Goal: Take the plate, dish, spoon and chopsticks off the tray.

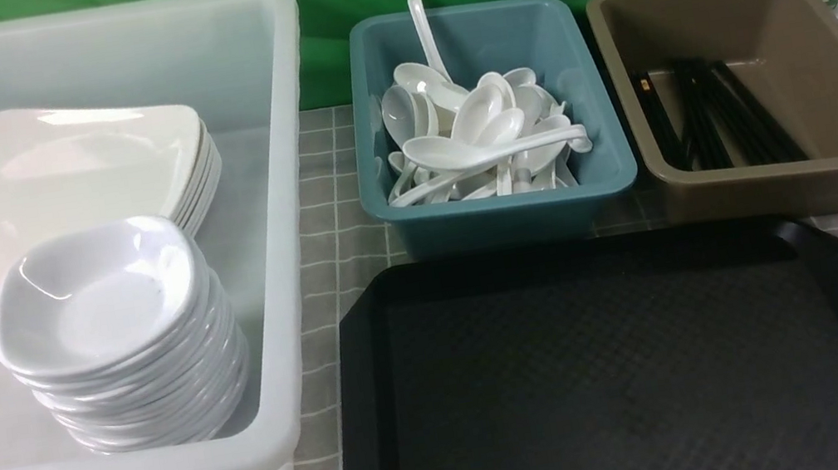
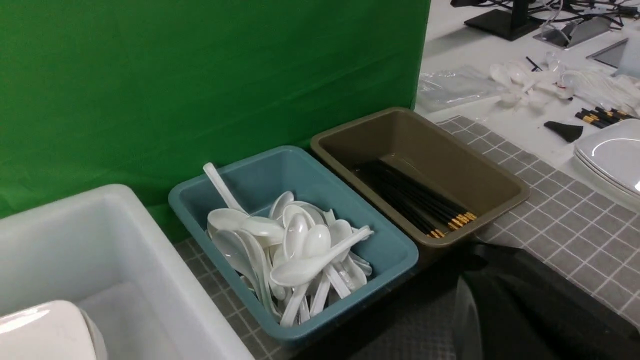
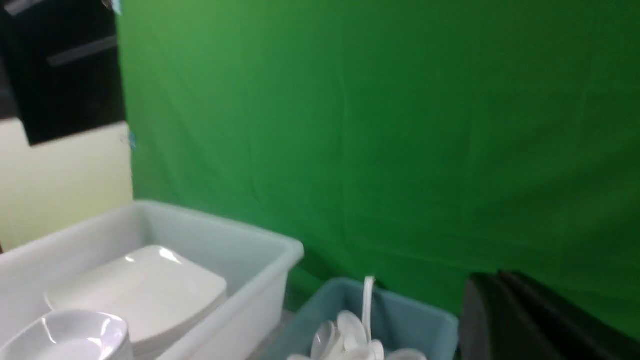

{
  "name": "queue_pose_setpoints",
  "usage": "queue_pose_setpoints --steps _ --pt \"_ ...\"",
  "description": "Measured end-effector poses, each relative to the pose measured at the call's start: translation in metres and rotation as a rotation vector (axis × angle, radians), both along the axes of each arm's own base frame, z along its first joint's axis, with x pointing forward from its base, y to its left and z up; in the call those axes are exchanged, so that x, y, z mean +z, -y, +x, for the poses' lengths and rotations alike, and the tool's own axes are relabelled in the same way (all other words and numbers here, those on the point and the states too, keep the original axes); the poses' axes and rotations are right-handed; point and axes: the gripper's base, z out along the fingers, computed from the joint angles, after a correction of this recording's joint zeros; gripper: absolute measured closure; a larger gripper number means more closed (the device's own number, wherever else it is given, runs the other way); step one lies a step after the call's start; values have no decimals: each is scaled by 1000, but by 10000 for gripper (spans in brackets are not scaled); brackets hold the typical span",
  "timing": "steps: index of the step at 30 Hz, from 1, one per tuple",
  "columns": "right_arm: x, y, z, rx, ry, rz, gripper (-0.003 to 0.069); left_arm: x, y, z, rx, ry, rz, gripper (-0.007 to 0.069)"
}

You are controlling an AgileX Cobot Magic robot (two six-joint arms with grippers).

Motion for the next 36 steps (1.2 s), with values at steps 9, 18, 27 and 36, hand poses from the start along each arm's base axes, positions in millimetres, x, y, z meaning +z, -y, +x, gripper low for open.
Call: queue_pose_setpoints --steps 9,18,27,36 --pt "-72 15 -28 87 105 35 634 -88 -26 -69 166 -126 -126 624" --pt "-78 14 -28 92 101 39 628 -147 -40 -92 279 -38 -266 624" --pt "-77 14 -29 94 103 42 608 -146 -44 -87 314 68 -320 624" --pt "-77 14 -29 96 106 42 591 -146 -45 -86 325 85 -290 624"
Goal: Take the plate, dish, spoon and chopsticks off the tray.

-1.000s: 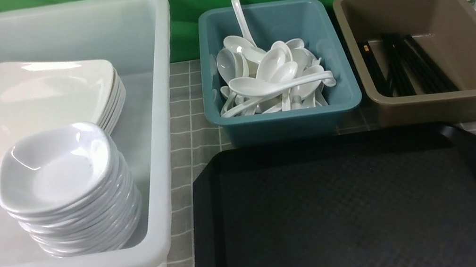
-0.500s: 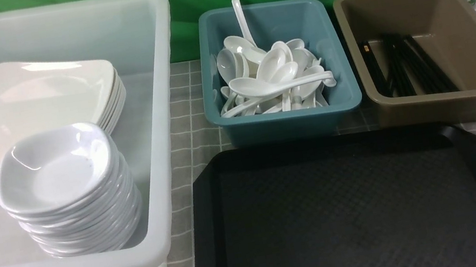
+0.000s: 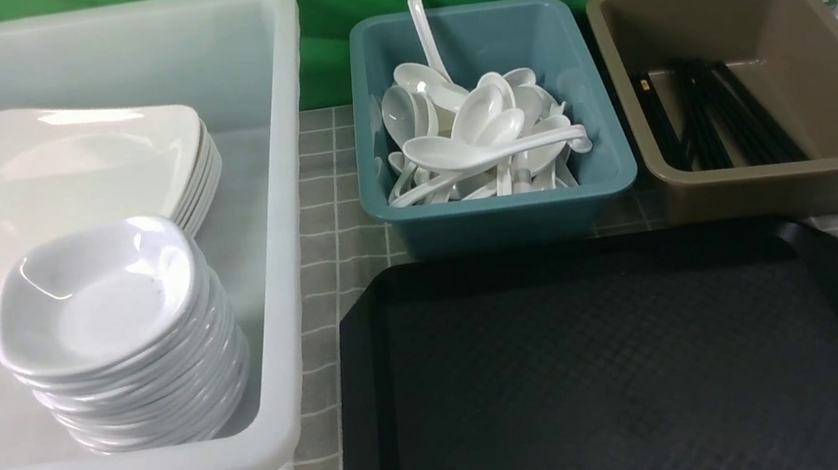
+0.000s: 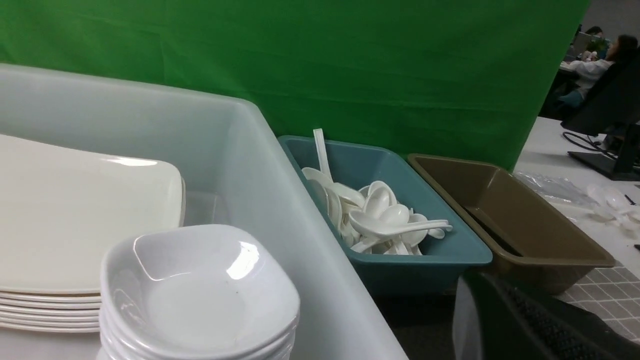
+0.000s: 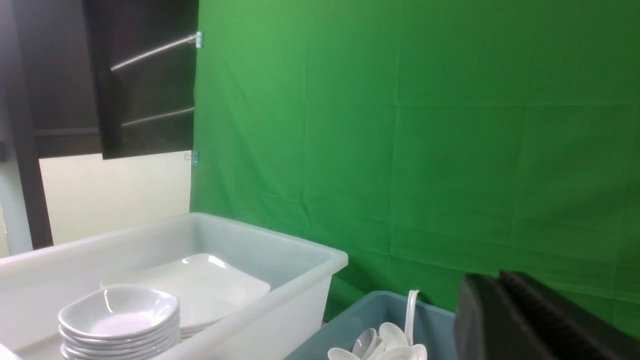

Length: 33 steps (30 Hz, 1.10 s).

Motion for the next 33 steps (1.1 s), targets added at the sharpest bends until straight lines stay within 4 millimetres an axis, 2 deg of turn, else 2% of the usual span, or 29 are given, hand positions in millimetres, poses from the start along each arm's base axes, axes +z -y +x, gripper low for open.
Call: queue_pose_setpoints --steps 5,10,17,18,22,27,33 --pt "0 0 0 0 0 0 587 -1 -3 1 25 21 86 624" --pt "0 0 0 0 0 0 575 -14 -8 4 99 66 167 624" --pt "0 0 0 0 -1 1 560 -82 -21 9 347 210 190 624" --pt "0 0 0 0 -1 1 556 -97 -23 10 370 198 196 624" --pt "0 0 0 0 -1 1 547 -124 -24 13 390 131 209 623" --pt "0 0 0 0 -1 1 529 -138 -24 12 370 -6 229 623" --pt "0 0 0 0 -1 1 514 -140 -24 12 369 -22 232 623"
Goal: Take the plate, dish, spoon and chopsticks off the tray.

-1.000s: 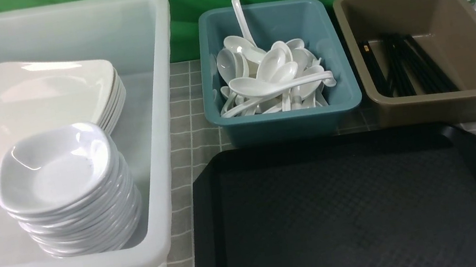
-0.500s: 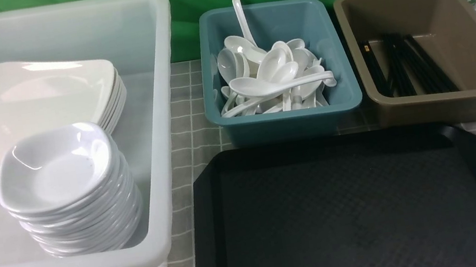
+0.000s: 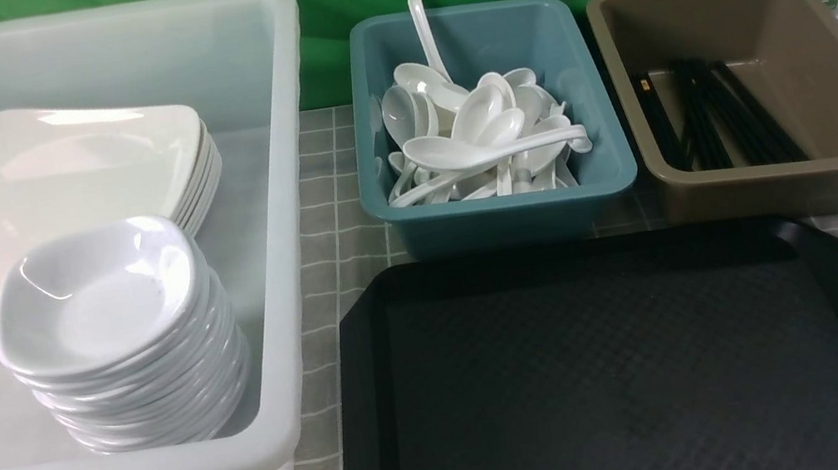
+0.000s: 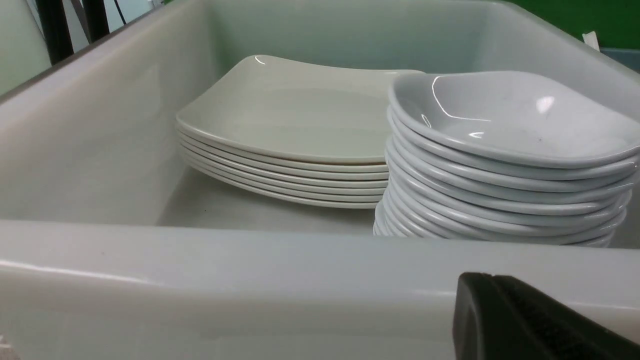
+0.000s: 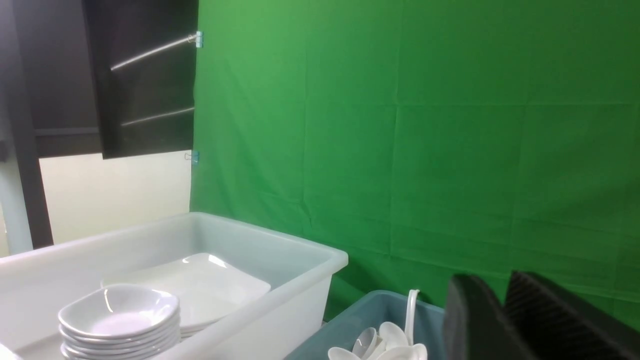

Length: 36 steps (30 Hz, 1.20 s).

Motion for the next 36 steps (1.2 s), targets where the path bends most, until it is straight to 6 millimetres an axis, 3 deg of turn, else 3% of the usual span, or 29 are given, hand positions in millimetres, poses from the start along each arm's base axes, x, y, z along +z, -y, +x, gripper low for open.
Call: queue_pose_setpoints --steps 25,36 --pt "0 0 0 2 3 1 462 0 0 0 0 0 2 623" --pt "6 -10 -9 132 94 -15 440 0 0 0 0 0 2 622"
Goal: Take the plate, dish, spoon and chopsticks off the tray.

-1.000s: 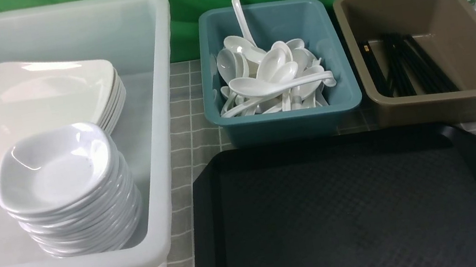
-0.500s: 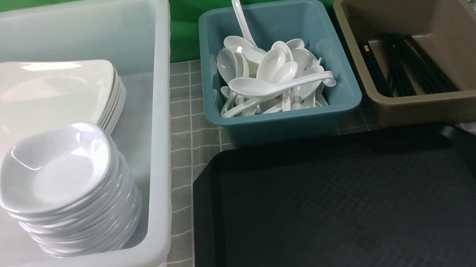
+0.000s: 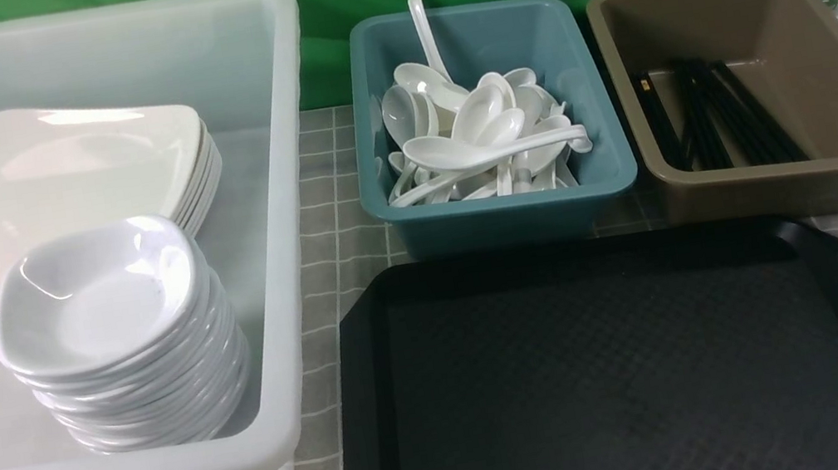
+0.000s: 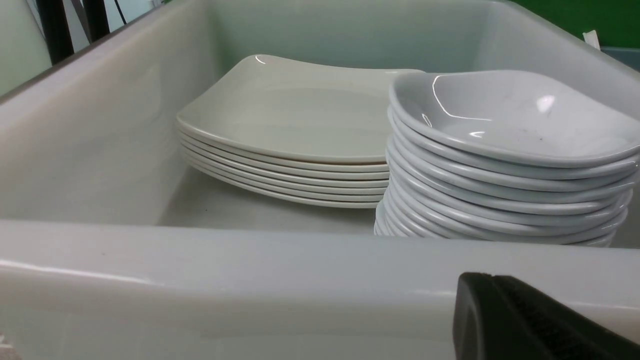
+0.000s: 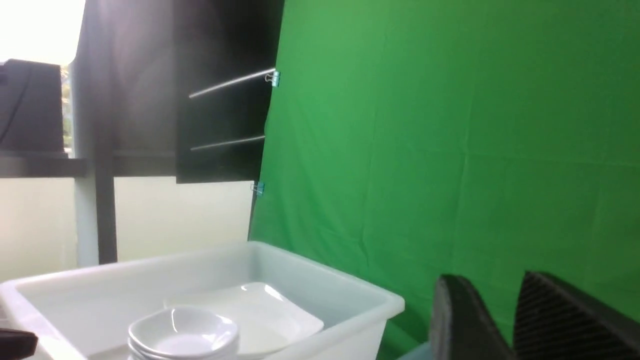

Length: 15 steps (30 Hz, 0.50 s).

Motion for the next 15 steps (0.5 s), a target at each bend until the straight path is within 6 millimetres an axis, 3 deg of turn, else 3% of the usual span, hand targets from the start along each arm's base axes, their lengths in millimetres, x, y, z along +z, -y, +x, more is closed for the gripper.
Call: queue_pose_setpoints --steps 9,12,15 --pt "-3 0 0 -10 -18 -5 424 0 0 0 0 -1 2 622" --pt "-16 3 3 -108 -50 -18 424 0 0 0 0 -1 2 622" --pt "-40 5 13 -269 -111 -55 424 0 0 0 0 -3 2 622"
